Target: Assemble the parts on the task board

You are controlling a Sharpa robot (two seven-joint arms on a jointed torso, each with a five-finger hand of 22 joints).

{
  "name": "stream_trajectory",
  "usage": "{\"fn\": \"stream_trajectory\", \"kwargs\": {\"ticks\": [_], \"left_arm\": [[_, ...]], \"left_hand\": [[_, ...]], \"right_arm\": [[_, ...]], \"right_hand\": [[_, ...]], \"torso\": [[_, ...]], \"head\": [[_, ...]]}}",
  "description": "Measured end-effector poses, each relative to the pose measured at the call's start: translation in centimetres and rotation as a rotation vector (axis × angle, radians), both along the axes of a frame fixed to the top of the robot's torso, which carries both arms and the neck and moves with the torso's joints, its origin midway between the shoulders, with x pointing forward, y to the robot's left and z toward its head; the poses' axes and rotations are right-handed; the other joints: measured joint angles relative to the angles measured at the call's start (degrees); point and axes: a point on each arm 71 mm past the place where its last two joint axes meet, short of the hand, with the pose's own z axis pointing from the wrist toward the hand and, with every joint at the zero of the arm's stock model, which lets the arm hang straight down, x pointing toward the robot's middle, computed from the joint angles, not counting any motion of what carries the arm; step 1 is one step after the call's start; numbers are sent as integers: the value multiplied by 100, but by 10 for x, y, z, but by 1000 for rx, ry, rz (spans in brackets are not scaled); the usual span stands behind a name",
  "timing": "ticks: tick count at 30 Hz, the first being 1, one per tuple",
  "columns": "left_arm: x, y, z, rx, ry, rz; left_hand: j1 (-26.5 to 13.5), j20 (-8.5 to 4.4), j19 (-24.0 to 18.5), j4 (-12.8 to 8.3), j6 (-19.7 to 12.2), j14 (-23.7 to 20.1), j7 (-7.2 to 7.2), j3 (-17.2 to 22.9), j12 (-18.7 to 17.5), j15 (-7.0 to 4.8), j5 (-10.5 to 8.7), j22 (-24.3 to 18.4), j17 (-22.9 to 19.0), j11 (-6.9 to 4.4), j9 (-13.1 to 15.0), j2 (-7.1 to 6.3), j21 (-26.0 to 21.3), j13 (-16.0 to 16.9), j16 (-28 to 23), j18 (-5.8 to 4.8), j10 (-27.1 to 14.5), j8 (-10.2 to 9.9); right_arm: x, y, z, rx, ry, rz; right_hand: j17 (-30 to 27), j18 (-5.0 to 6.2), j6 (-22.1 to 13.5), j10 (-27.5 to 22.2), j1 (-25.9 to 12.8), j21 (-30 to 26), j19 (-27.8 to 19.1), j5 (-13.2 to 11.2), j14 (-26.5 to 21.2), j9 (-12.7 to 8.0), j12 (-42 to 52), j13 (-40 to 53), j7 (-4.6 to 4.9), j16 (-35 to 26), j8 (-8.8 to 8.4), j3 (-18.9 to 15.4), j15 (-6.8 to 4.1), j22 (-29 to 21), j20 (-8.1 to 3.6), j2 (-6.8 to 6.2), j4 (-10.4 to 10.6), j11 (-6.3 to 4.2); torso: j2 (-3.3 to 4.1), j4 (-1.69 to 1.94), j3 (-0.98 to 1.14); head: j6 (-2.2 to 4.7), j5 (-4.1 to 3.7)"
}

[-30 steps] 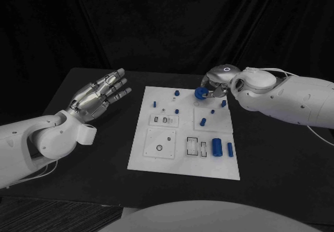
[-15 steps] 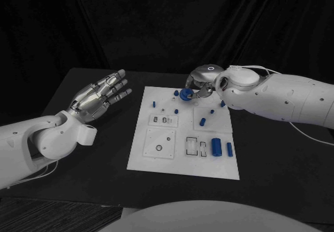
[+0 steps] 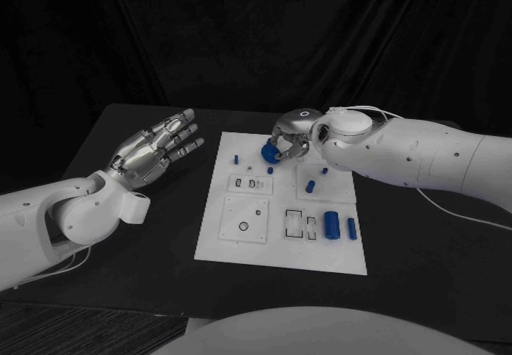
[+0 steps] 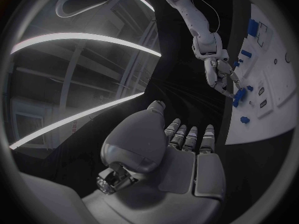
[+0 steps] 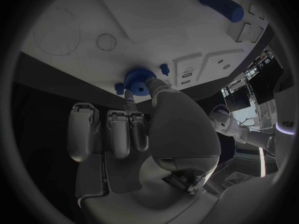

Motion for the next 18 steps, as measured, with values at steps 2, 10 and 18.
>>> {"fn": "stream_trajectory", "kwargs": {"ticks": [2, 10, 18], "left_arm": [[0, 0, 0, 0, 1, -1], [0, 0, 0, 1, 4, -3], [0, 0, -1, 2, 5, -5]], "left_hand": [[0, 0, 0, 0, 0, 0, 0, 0, 0, 0, 0, 0, 4, 0, 0, 0, 0, 0, 0, 0, 0, 0], [0, 0, 0, 0, 0, 0, 0, 0, 0, 0, 0, 0, -4, 0, 0, 0, 0, 0, 0, 0, 0, 0], [0, 29, 28, 0, 0, 0, 0, 0, 0, 0, 0, 0, 5, 0, 0, 0, 0, 0, 0, -1, 0, 0]], "right_arm": [[1, 1, -2, 0, 4, -2], [4, 2, -3, 7, 4, -5], [4, 4, -3, 18, -7, -2]], "right_hand": [[0, 0, 16, 0, 0, 0, 1, 0, 0, 89, 0, 0, 18, 0, 0, 0, 0, 0, 1, 0, 0, 0], [0, 0, 36, 0, 0, 0, 10, 0, -1, 149, 0, 0, 44, 0, 0, 0, 2, 0, 11, 0, 0, 1], [0, 1, -7, 0, 0, -1, 28, 1, 29, 199, 0, 0, 82, 0, 21, -21, 34, 0, 30, 0, -22, 2]], "torso": [[-2, -1, 0], [-4, -4, 3], [-2, -8, 4]], "head": [[0, 1], [0, -1], [0, -3]]}}
